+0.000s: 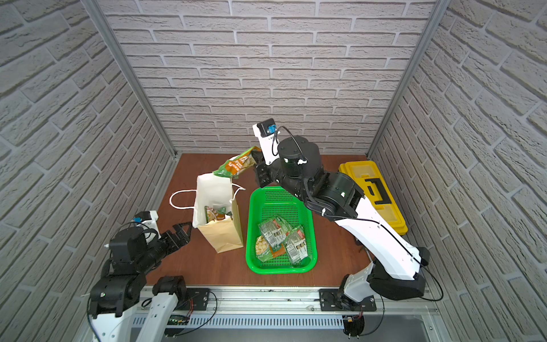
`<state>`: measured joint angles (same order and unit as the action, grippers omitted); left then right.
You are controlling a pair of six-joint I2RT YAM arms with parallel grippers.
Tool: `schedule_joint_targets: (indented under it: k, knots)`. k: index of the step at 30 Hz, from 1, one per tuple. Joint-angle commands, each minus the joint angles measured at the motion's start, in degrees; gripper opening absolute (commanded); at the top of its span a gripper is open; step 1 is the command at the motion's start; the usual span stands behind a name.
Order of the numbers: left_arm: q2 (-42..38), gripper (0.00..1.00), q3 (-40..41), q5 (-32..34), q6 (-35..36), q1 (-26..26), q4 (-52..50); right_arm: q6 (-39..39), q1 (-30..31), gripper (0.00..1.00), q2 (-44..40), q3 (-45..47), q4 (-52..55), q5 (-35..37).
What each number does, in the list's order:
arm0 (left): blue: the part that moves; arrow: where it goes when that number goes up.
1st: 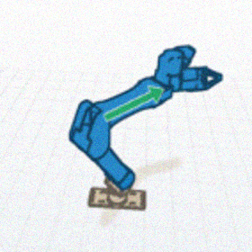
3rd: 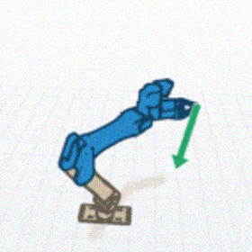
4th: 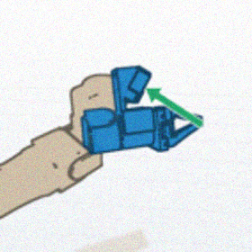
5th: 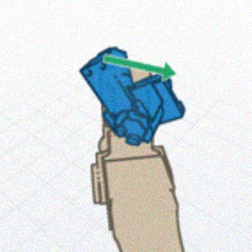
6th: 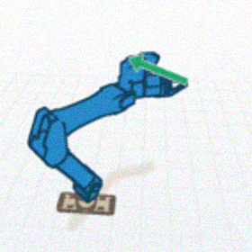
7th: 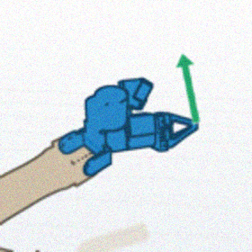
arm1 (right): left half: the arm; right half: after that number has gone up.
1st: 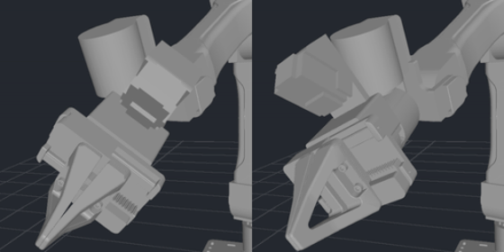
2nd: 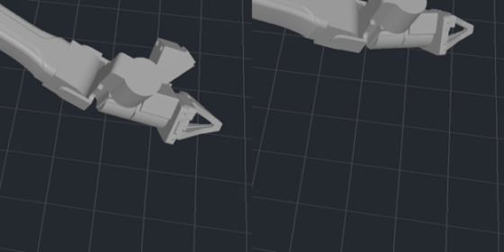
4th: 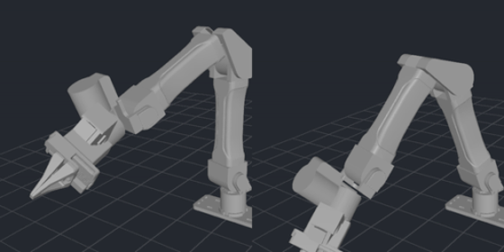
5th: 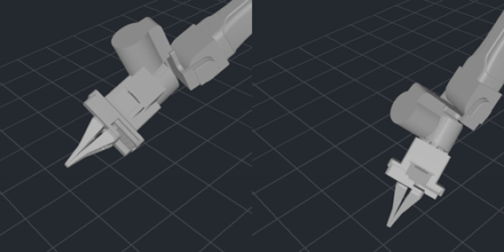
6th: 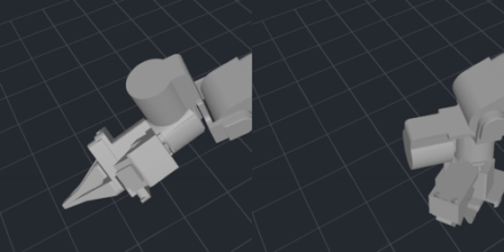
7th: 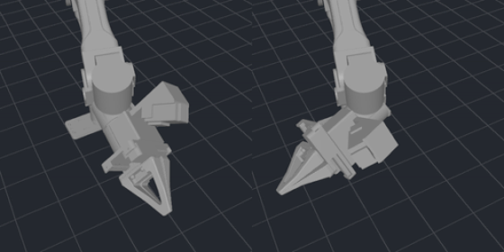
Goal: Place the condiment packets inside the bag
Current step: Place the condiment packet in the paper bag.
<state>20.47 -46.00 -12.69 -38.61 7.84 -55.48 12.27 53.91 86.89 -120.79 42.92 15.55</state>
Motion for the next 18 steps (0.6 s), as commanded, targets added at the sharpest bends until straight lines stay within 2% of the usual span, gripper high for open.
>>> schedule_joint_targets:
  k: [1,10,18]
  knots:
    - [0.3,0.98,0.0,-0.6,0.7,0.5,2.5,7.7,0.4,0.03,4.4,-3.2,-2.0,-10.8]
    - [0.0,0.98,-0.1,-0.7,0.8,0.5,2.5,12.5,0.8,0.03,13.2,-4.4,-4.2,-16.7]
    - [-0.2,0.98,-0.1,-0.8,0.7,0.4,2.5,13.2,1.1,0.03,18.3,-3.0,-2.3,-15.4]
